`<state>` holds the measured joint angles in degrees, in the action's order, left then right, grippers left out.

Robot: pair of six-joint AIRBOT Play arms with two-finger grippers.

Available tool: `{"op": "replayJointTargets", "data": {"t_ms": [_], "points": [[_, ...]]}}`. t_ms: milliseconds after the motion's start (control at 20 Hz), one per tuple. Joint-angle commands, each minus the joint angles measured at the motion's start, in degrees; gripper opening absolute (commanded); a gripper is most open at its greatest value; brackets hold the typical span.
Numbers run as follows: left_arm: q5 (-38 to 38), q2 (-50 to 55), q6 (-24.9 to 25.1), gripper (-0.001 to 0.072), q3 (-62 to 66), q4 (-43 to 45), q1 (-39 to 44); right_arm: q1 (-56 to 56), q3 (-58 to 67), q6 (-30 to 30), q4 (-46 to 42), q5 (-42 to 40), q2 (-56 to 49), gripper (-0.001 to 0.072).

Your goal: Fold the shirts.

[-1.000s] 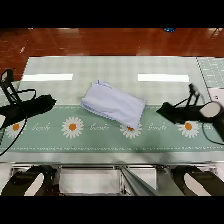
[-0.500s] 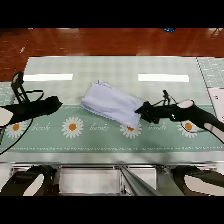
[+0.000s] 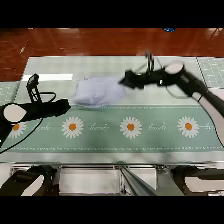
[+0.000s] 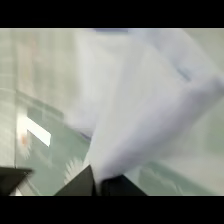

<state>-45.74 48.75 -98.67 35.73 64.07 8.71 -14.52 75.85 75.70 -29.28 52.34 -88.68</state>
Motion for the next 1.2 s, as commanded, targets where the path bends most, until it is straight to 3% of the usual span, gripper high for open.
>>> {"op": "replayJointTargets", "data": {"t_ms": [0,200,400,600,950,1150], "points": [[0.3,1.4,0.0,0.0026,0.0,-0.1,0.4,1.7,17.1,7.1,-8.0,1.1,-0.3,0.0016],[0.3,1.6,0.0,0.0026,0.0,-0.1,0.4,9.5,30.1,14.9,-17.4,9.6,-0.2,0.0016],[0.1,1.6,0.0,0.0026,0.0,-0.1,0.4,21.3,37.0,19.3,-19.0,20.1,0.3,0.0016],[0.2,1.6,0.0,0.0026,0.0,-0.2,0.4,32.8,37.0,20.9,-20.2,27.5,4.1,0.0016],[0.4,1.6,0.0,0.0026,0.0,-0.3,0.4,43.3,37.0,25.8,-38.9,44.3,11.0,0.0015],[2.1,1.6,0.0,0.0026,0.0,-0.3,0.4,50.1,30.3,27.3,-43.4,49.1,16.6,0.0015]]}}
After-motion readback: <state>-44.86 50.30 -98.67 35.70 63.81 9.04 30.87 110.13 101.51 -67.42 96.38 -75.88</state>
